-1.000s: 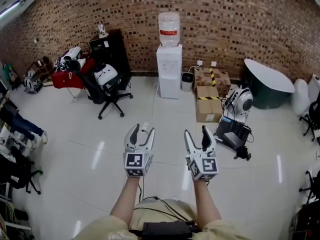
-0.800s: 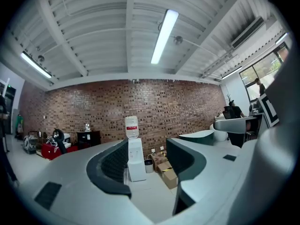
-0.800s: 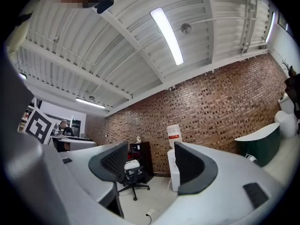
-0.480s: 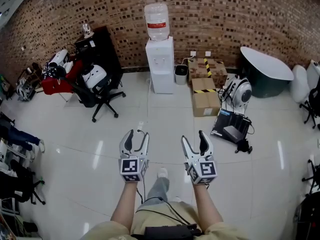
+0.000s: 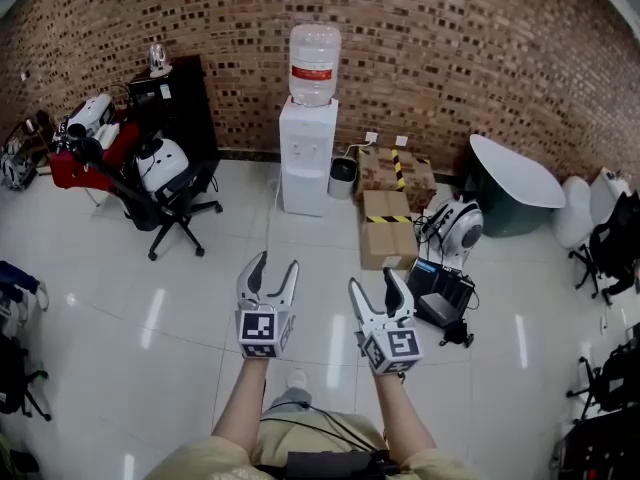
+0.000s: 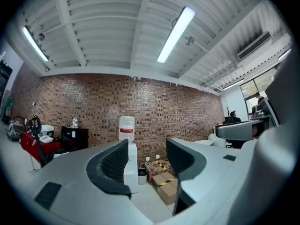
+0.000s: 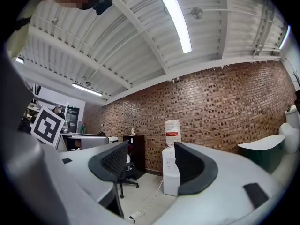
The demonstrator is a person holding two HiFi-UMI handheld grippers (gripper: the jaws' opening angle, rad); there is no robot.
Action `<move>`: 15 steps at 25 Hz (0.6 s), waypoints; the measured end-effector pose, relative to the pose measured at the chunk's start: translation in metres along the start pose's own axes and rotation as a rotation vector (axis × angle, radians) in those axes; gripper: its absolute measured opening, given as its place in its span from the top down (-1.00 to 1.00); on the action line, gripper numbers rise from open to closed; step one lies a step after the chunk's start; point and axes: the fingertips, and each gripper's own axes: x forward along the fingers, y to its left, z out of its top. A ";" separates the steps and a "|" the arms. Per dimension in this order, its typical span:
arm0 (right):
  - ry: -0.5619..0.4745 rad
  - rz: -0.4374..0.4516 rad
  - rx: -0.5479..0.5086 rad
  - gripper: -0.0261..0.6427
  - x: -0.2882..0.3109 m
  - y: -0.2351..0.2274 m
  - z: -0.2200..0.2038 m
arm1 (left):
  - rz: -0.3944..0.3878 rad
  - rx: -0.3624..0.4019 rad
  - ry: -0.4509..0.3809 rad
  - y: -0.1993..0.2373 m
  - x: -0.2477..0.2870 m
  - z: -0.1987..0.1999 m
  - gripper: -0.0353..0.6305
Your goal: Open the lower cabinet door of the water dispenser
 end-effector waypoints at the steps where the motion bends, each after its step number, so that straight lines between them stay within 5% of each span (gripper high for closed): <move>1: 0.008 0.003 -0.006 -0.05 0.013 0.000 -0.001 | -0.002 0.000 -0.005 0.007 0.010 0.000 0.20; 15: 0.061 0.057 -0.023 -0.05 0.124 0.011 -0.030 | 0.008 -0.044 0.024 0.075 0.084 -0.033 0.20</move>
